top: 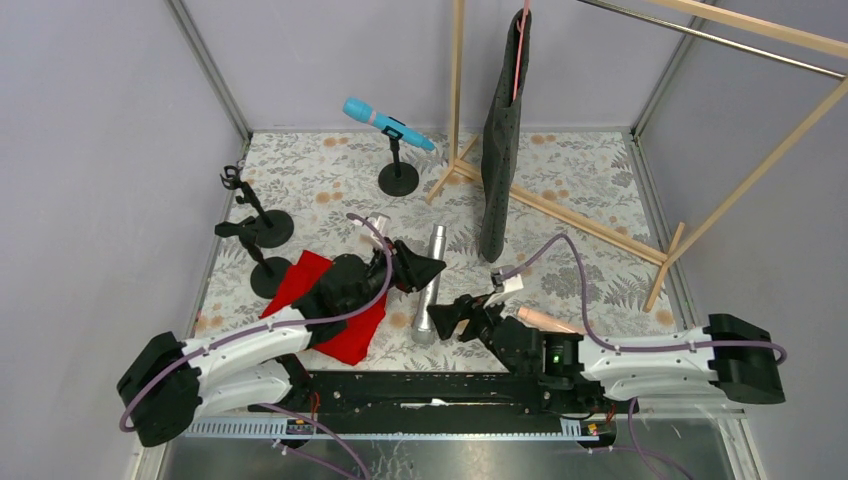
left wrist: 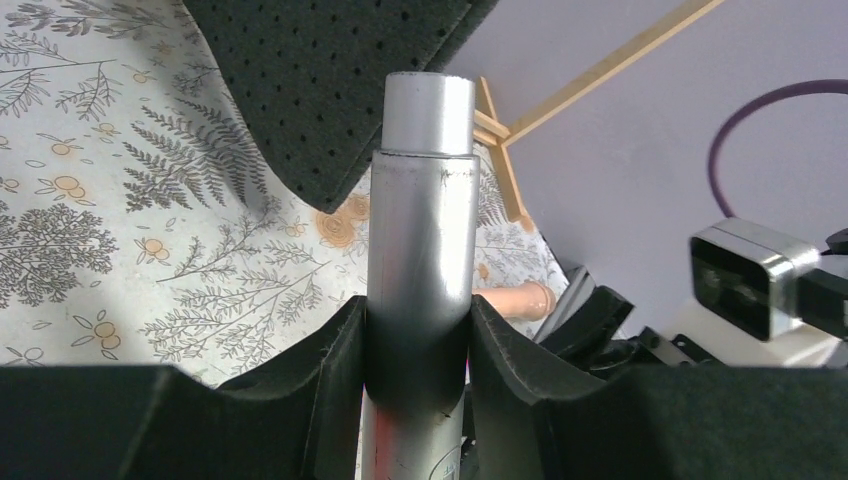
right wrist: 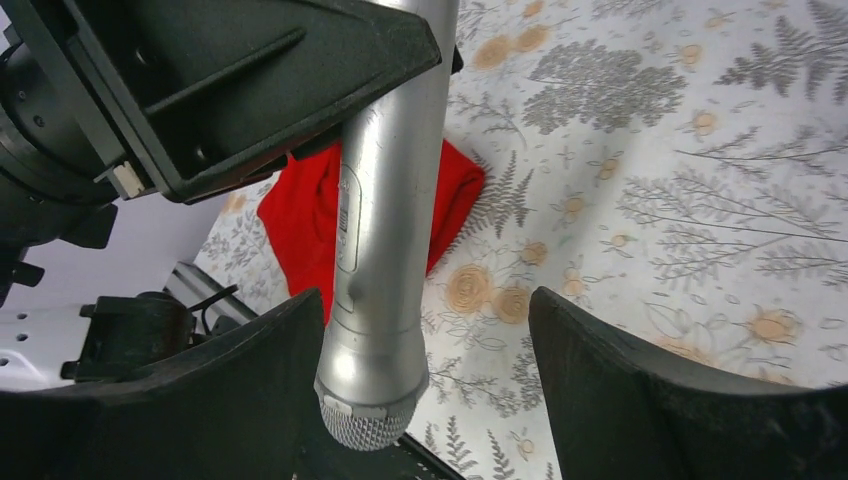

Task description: Attach the microphones to the stand

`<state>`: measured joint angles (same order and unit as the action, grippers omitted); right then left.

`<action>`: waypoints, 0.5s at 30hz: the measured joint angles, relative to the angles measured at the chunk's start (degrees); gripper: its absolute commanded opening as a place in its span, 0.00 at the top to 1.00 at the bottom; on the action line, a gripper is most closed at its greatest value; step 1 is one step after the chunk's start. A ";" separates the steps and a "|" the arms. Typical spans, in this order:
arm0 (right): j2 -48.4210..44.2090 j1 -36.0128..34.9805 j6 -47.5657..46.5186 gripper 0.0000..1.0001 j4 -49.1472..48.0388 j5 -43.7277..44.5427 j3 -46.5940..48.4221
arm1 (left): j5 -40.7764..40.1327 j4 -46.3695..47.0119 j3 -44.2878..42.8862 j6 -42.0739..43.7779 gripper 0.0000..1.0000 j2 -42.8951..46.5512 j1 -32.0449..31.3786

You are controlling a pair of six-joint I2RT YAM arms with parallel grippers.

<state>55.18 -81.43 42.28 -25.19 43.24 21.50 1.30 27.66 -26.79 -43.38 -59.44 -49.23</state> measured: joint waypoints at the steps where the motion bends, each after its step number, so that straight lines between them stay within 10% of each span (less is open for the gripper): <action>1: 1.27 0.00 -0.04 0.21 -1.73 -0.57 0.09 | 0.02 0.26 0.57 -0.13 1.00 0.81 -0.20; 15: 15.52 0.09 -0.81 0.53 -13.03 -5.49 4.04 | 0.42 1.77 3.37 -0.39 1.00 6.69 -0.70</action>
<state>70.70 -81.34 41.47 -38.22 37.76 25.54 1.72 29.43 -23.42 -43.77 -52.75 -49.93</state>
